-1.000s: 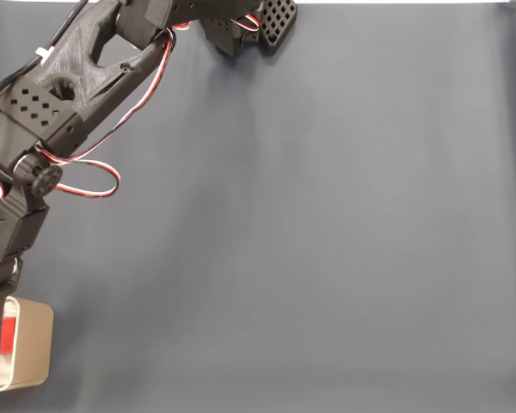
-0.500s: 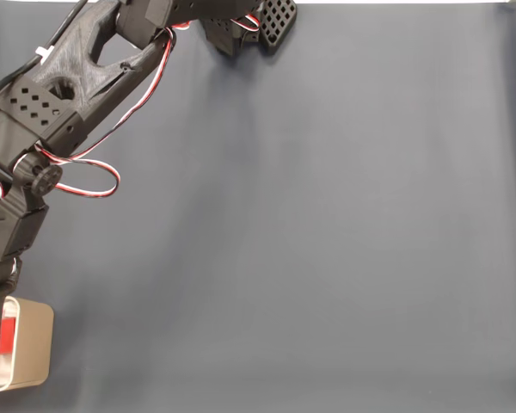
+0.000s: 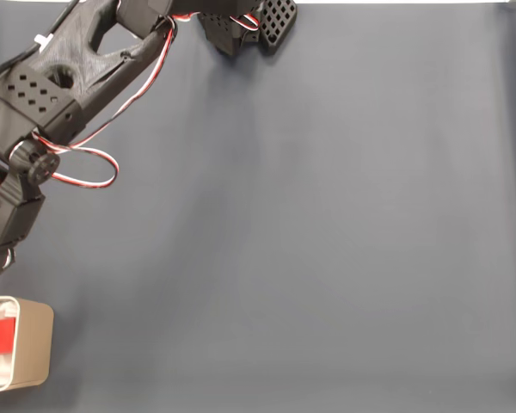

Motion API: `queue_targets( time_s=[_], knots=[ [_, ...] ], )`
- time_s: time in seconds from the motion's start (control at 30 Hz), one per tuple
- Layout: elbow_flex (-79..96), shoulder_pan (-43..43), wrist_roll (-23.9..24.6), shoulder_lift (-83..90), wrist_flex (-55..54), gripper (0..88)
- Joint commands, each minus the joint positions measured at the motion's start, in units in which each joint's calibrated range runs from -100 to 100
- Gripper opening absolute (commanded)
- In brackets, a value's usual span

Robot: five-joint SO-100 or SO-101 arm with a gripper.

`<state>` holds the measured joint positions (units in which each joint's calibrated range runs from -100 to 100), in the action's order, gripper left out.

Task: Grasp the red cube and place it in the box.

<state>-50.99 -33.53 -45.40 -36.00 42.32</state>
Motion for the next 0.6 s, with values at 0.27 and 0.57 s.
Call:
queue_targets(
  time_s=[0.27,0.57],
  knots=[
    [9.7,-0.3,0.9,15.7,-0.8,0.0],
    [32.1,3.5,0.6,35.0,-0.7,0.0]
  ],
)
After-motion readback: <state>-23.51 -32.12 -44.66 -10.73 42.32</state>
